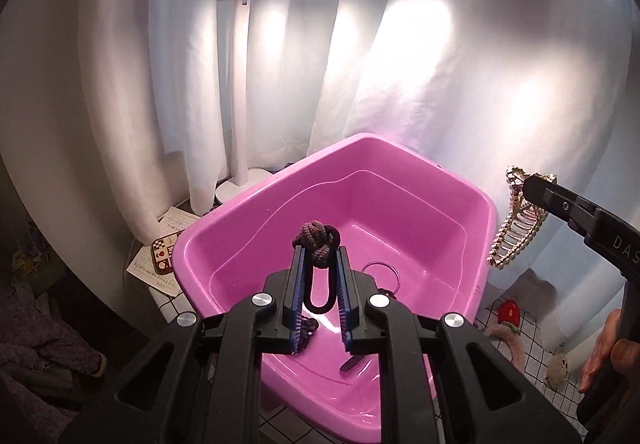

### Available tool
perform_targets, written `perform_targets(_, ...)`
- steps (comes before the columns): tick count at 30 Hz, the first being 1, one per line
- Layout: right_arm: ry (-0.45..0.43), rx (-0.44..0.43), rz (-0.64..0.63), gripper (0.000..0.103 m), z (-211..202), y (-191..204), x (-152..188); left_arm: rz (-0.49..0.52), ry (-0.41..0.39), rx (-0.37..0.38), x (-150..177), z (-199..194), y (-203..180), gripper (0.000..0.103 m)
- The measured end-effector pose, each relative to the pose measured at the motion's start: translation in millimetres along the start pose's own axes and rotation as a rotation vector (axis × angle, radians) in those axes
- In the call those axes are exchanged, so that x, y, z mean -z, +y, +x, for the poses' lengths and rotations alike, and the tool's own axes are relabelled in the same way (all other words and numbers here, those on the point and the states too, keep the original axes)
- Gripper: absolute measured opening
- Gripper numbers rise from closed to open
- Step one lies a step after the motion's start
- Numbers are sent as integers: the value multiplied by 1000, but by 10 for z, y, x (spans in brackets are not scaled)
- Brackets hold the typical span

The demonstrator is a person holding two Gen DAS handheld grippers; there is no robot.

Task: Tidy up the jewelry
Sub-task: 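Lift both held items and carry them over the pink tub, then lower both held items into the tub and open both tools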

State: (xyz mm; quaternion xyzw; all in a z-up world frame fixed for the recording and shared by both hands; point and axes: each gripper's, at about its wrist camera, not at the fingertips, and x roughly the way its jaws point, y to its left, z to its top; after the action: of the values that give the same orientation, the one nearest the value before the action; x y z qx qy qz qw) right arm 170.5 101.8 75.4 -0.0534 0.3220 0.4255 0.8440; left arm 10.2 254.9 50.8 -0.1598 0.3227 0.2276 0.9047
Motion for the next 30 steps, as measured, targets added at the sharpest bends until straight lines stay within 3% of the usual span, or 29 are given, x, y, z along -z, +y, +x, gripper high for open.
perform_targets(11, 273, 25, 15, 31, 1103, 30, 22, -41, 199, 25, 38, 720, 256, 15)
perform_targets(17, 390, 53, 25, 31, 1431, -50, 66, -44, 245, 4, 24, 917, 335, 16)
perform_targets(30, 481, 76, 33, 32, 1694, -39, 166, -17, 310, -1, -20, 1142, 286, 17)
